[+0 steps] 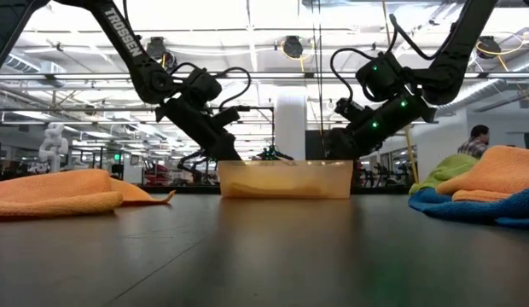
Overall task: Fold microfiber towels
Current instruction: Put the yellow towel in the orange bin, then fold the right orange towel
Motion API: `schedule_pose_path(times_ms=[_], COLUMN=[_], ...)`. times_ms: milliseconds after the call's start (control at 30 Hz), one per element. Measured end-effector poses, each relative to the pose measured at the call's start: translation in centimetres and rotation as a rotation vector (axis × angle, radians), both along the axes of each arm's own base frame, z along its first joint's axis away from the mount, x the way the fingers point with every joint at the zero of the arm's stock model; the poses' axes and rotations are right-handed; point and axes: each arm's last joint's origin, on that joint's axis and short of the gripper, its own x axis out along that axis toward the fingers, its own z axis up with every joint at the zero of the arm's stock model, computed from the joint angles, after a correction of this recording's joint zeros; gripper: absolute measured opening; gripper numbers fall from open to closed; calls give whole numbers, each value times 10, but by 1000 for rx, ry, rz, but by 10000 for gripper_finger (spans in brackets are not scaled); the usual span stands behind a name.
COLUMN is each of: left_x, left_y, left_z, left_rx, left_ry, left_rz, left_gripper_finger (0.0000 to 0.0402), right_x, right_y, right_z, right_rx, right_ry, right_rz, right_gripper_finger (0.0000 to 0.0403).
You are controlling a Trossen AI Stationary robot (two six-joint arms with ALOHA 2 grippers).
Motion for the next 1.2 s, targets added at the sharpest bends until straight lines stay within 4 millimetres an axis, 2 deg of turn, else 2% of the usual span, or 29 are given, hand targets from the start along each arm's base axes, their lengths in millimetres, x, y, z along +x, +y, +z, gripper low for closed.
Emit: schedule_pose_path(times_ms=[100, 200, 300, 400, 567, 700, 800, 967, 1200], left_x=[0, -2, -7, -16, -38, -50, -55, -59, -63], left_y=[-1, -2, -6, -16, -51, -90, -121, -165, -206], left_z=[2, 17, 42, 78, 135, 163, 169, 163, 135], left_rx=[-1, 30, 57, 92, 17, -40, -47, -33, -58], left_ry=[-9, -42, -97, -180, -324, -384, -410, -402, -336], left_rz=[-4, 2, 10, 7, -102, -269, -365, -441, -433], left_gripper_finger=[133, 171, 202, 219, 224, 206, 183, 140, 98], right_x=[0, -1, -3, -6, -12, -16, -18, -18, -15], right_y=[0, 0, 2, 7, 30, 63, 87, 127, 174], right_z=[3, 12, 28, 48, 83, 99, 101, 96, 84], right_rx=[-12, -47, -108, -171, -270, -306, -299, -238, -123], right_ry=[-11, -34, -74, -120, -183, -177, -124, -97, -97], right_rz=[4, 18, 35, 60, 148, 307, 326, 427, 558], right_gripper_finger=[94, 118, 134, 139, 136, 135, 135, 134, 134])
